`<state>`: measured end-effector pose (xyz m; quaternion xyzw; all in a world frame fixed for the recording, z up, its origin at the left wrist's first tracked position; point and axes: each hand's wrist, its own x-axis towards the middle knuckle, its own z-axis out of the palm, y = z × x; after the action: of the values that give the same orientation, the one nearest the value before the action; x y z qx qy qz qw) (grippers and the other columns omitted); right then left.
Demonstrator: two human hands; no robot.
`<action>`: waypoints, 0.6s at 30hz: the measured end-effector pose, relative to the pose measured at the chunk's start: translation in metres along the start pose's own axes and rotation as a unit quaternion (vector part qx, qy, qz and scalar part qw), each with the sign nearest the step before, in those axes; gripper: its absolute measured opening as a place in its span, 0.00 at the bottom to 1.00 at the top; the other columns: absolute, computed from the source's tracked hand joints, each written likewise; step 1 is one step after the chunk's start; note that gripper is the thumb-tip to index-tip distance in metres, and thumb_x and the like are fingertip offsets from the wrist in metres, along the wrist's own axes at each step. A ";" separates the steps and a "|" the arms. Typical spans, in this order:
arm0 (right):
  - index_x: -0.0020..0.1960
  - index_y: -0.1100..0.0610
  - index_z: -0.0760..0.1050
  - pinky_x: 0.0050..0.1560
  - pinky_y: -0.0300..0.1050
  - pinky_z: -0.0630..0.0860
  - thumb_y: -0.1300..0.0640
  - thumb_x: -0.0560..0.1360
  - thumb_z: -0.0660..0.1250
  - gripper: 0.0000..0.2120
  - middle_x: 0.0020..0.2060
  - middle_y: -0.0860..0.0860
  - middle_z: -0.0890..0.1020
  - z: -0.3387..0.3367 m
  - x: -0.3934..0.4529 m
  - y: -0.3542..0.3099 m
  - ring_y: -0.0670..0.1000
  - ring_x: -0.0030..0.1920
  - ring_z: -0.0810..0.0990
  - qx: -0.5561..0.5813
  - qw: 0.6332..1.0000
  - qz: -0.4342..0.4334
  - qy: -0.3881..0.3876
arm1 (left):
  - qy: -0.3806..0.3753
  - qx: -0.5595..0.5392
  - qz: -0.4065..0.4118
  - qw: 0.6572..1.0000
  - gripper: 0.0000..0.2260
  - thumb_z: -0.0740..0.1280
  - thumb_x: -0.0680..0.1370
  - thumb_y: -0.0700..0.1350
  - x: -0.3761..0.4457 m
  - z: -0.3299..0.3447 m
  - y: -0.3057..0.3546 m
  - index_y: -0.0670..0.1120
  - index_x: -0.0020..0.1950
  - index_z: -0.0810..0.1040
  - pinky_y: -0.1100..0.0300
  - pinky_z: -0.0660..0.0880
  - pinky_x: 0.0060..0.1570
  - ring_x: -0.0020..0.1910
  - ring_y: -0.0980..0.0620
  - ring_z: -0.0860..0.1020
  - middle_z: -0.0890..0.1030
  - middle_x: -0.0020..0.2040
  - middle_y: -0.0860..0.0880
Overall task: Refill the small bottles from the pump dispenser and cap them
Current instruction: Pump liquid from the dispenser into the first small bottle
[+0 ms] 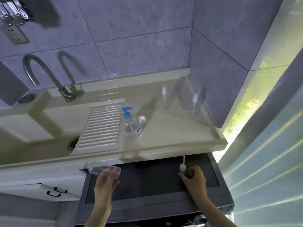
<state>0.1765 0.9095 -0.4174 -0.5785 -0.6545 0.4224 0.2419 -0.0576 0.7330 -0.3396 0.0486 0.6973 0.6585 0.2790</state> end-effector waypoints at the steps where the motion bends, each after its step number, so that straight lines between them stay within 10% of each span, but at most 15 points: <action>1: 0.35 0.58 0.69 0.32 0.35 0.65 0.56 0.68 0.77 0.16 0.32 0.51 0.74 0.001 -0.005 0.003 0.47 0.32 0.71 0.007 1.000 0.003 -0.001 | 0.001 0.006 -0.001 1.000 0.11 0.71 0.74 0.44 0.001 0.003 0.000 0.45 0.55 0.79 0.52 0.76 0.53 0.55 0.49 0.80 0.81 0.54 0.46; 8: 0.24 0.47 0.62 0.28 0.34 0.62 0.55 0.73 0.73 0.25 0.20 0.44 0.70 0.023 -0.025 0.006 0.44 0.24 0.68 0.021 0.994 -0.065 -0.084 | -0.003 0.055 0.014 0.998 0.08 0.71 0.74 0.44 -0.001 0.019 -0.002 0.46 0.53 0.81 0.56 0.76 0.50 0.51 0.50 0.80 0.82 0.50 0.48; 13: 0.31 0.51 0.64 0.30 0.42 0.63 0.33 0.71 0.63 0.23 0.23 0.47 0.68 0.047 -0.026 -0.034 0.43 0.25 0.64 0.069 0.978 -0.149 -0.131 | 0.000 0.091 0.039 0.995 0.03 0.72 0.73 0.42 -0.010 0.021 -0.003 0.50 0.42 0.81 0.54 0.78 0.43 0.42 0.47 0.80 0.82 0.36 0.51; 18: 0.31 0.49 0.63 0.31 0.39 0.61 0.48 0.76 0.64 0.17 0.24 0.44 0.65 0.067 -0.018 -0.099 0.43 0.26 0.62 0.129 0.956 -0.203 -0.166 | 0.039 0.114 0.062 0.991 0.05 0.74 0.69 0.47 -0.014 0.009 -0.004 0.48 0.37 0.80 0.47 0.76 0.41 0.36 0.48 0.79 0.80 0.33 0.47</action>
<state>0.0713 0.8763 -0.3672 -0.3194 -0.7291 0.5350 0.2831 -0.0411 0.7342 -0.3390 0.0975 0.7736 0.5922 0.2032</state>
